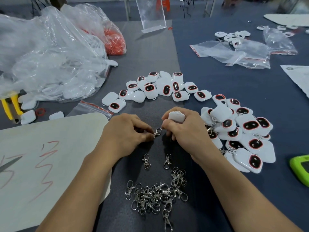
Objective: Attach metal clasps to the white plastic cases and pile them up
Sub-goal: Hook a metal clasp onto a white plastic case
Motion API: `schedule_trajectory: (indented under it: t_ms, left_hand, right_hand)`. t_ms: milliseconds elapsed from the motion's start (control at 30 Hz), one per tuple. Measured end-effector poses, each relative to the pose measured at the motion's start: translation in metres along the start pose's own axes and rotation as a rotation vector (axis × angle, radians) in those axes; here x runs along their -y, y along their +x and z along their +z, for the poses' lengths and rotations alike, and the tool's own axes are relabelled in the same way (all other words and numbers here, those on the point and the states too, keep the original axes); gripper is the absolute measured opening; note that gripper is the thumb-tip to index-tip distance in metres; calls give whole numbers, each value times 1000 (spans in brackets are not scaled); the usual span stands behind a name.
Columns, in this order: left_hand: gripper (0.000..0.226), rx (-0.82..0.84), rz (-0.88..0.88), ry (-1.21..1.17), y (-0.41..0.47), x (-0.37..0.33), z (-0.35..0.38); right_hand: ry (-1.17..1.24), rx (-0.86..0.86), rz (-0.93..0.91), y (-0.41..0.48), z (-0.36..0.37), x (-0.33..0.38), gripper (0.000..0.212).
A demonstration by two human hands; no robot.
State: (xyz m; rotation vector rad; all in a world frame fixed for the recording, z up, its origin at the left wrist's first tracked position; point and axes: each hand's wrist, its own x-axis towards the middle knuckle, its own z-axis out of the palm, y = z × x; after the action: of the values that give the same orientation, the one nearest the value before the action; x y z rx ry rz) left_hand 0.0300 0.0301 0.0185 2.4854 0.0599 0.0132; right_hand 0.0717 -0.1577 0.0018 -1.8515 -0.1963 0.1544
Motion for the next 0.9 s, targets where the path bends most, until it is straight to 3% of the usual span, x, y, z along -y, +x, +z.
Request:
schedule_trajectory:
  t_ms: [167,267,433,600,767,900]
  left_hand:
    - [14,-55,22,-49,0,1,7]
    - [20,-146,-4,-202,0,1,10]
    - [26,-168,-32,-447,-1,-3,12]
    - [26,-135,-23,-575,1,-5,14]
    - [25,-167,0,-641,2,-3,13]
    - [16,-145,38,-682,2,-4,14]
  right_hand:
    - [-75,-73,-45,-2,0,0,13]
    - [-163,-109,-97,-3,-3,1,11]
    - [-169,35,-62,-4,-6,4,6]
    - [-72,52,-44,-4,-10,5,8]
    - [64,-44,-31,-5,-8,6,14]
    - [129,90,11,-7,-10,9,22]
